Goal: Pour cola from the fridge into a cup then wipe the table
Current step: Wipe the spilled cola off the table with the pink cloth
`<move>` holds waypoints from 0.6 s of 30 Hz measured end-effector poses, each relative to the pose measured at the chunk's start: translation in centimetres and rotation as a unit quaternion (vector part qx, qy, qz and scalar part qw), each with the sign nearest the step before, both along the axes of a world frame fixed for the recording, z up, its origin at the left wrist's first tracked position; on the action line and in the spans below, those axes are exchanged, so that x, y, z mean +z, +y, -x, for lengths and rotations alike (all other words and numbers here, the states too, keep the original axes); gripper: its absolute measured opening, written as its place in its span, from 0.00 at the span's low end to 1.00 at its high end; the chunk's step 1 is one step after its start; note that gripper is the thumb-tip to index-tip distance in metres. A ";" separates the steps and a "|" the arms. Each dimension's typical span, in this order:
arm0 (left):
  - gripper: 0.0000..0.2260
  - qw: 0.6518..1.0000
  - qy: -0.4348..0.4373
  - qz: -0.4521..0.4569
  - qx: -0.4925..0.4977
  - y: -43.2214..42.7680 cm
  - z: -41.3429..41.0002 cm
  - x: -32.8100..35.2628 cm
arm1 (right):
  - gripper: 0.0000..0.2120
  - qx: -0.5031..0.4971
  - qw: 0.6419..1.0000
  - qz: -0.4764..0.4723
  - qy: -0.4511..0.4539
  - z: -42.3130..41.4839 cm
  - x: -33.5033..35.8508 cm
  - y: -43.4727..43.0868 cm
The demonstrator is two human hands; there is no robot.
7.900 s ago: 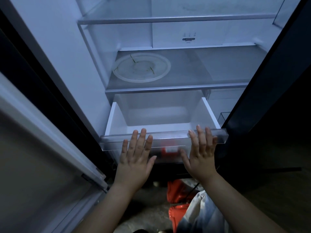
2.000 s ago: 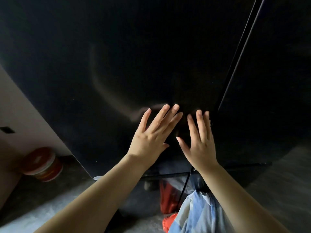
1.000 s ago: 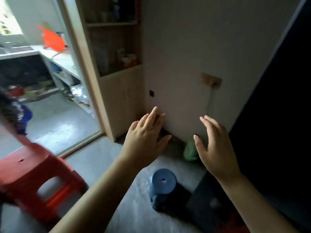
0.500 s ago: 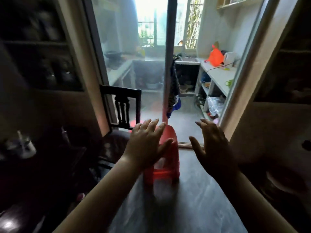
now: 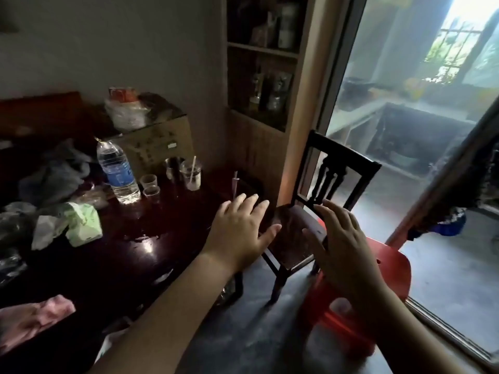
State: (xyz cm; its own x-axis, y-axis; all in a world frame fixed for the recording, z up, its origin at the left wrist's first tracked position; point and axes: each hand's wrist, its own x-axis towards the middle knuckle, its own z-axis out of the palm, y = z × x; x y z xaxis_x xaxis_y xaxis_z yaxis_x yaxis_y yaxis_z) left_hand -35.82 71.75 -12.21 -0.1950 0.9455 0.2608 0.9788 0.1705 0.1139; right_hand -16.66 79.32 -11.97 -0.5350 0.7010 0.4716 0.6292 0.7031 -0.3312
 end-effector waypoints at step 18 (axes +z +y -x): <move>0.29 0.970 -0.029 0.029 0.240 -0.8 2.9 -5.9 | 0.26 0.231 0.968 0.056 -0.083 9.2 -6.0 6.4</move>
State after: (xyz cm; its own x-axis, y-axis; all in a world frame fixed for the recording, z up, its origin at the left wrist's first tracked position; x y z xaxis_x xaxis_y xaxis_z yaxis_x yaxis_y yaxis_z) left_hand -38.70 70.93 -18.12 -0.6291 0.7547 0.1862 0.7773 0.6126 0.1433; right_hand -25.89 85.73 -18.01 -0.8650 0.4109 0.2879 0.3075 0.8876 -0.3428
